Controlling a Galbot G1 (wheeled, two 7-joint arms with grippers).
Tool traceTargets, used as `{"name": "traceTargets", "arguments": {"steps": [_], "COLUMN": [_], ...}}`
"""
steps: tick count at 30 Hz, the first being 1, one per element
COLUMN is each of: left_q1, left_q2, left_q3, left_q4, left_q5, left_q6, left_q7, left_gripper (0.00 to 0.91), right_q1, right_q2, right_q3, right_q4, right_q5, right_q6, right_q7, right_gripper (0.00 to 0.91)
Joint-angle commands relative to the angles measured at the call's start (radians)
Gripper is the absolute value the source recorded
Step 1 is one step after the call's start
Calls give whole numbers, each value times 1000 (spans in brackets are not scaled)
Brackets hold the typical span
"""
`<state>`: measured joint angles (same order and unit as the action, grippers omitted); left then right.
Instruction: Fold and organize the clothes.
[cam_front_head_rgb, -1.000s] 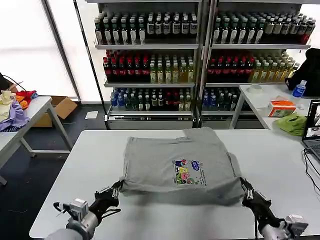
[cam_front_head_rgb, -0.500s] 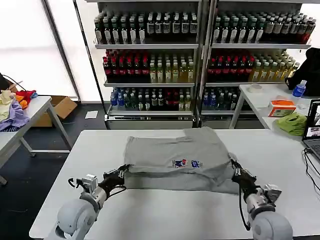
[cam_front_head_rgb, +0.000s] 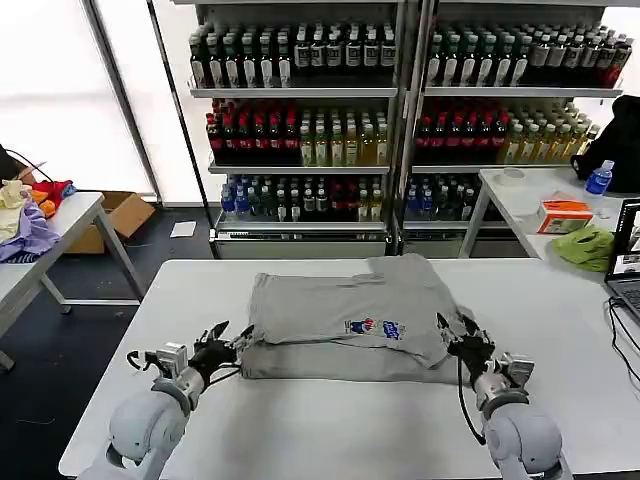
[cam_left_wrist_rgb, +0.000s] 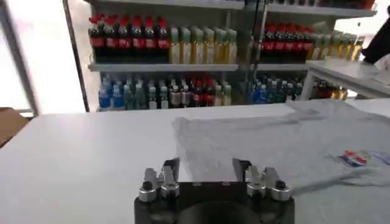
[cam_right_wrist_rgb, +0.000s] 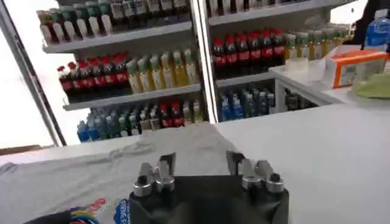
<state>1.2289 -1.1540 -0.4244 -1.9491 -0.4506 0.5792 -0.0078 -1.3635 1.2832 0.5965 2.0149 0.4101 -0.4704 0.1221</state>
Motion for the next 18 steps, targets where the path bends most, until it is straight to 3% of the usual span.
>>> {"name": "traceTargets", "arguments": {"steps": [1,3,6,7,8,9,10,12,14,18], "left_q1": [193,175,152,146,142,141,140,136,124,110], "left_q2": [-35,-49,-62,-65,-68,-69,-71,-74,-80,-88], "left_q3": [-3,15,30,31,33,34,36,38,39,39], "left_q4": [-99,-56,-20,-13,-4,0,4,13,31,56], "left_q5": [62,68,81,83,85,83,83,81,81,91], "left_q6": [-1,-1,-1,-1,-2,-2,-2,-2,-2,-2], "left_q7": [0,0,1,0,1,2,5,9,9,13], "left_gripper": [907,907,907,907,756,665,433,151,60,30], "right_q1": [-196,-183,-137,-125,-118,-102,-88,-76,-63,-60], "right_q2": [16,28,40,41,41,41,42,42,43,43], "right_q3": [33,26,15,14,12,7,3,-5,-12,-17], "right_q4": [98,69,21,7,2,-13,-25,-47,-70,-74], "right_q5": [-128,-130,-124,-121,-119,-113,-102,-94,-86,-60], "right_q6": [-31,-35,-45,-43,-44,-48,-53,-54,-52,-62], "right_q7": [27,51,90,93,95,101,104,108,109,113], "right_gripper": [907,887,0,0,0,0,0,0,0,0]}}
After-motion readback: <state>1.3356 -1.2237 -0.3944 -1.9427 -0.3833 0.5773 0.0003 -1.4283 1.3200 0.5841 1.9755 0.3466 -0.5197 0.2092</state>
